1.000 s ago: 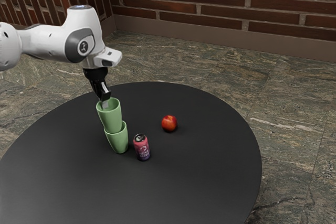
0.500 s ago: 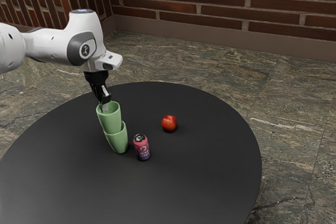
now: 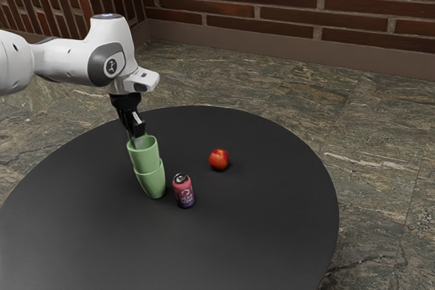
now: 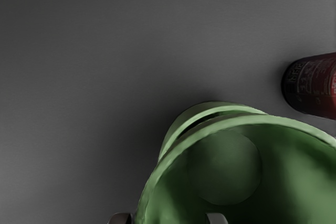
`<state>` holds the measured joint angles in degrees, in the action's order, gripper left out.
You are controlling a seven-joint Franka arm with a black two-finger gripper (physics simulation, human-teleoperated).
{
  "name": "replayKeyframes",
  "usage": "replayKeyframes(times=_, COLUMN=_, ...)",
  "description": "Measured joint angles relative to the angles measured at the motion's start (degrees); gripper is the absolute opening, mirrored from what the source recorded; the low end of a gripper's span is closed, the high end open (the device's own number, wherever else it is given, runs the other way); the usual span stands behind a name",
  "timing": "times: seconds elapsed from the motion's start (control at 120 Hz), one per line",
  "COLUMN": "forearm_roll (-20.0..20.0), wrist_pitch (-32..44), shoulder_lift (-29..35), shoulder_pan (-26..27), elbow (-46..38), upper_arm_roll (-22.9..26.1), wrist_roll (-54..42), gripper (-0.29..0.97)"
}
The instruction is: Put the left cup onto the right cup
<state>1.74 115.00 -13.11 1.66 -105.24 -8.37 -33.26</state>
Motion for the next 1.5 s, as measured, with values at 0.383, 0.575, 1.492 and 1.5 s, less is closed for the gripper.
replayKeyframes(times=0.383, forearm_roll=0.1, wrist_pitch=0.4, shoulder_lift=0.7, shoulder_pan=0.3, elbow=0.0, upper_arm_roll=0.0, wrist_roll=-0.3, gripper=0.55)
replayKeyframes(times=0.575, forearm_roll=0.1, wrist_pitch=0.3, shoulder_lift=2.3, shoulder_pan=0.4, elbow=-0.1, upper_arm_roll=-0.1, wrist_roll=-0.4, gripper=0.6)
replayKeyframes(times=1.492, forearm_roll=0.2, wrist_pitch=-8.5, shoulder_lift=10.1, shoulder_pan=1.2, elbow=4.8, upper_arm_roll=0.4, wrist_roll=3.4, gripper=0.65)
replayKeyframes(times=1.5, forearm_roll=0.2, wrist_pitch=-8.8, shoulder_lift=10.1, shoulder_pan=1.2, elbow=5.0, upper_arm_roll=0.4, wrist_roll=3.5, gripper=0.65)
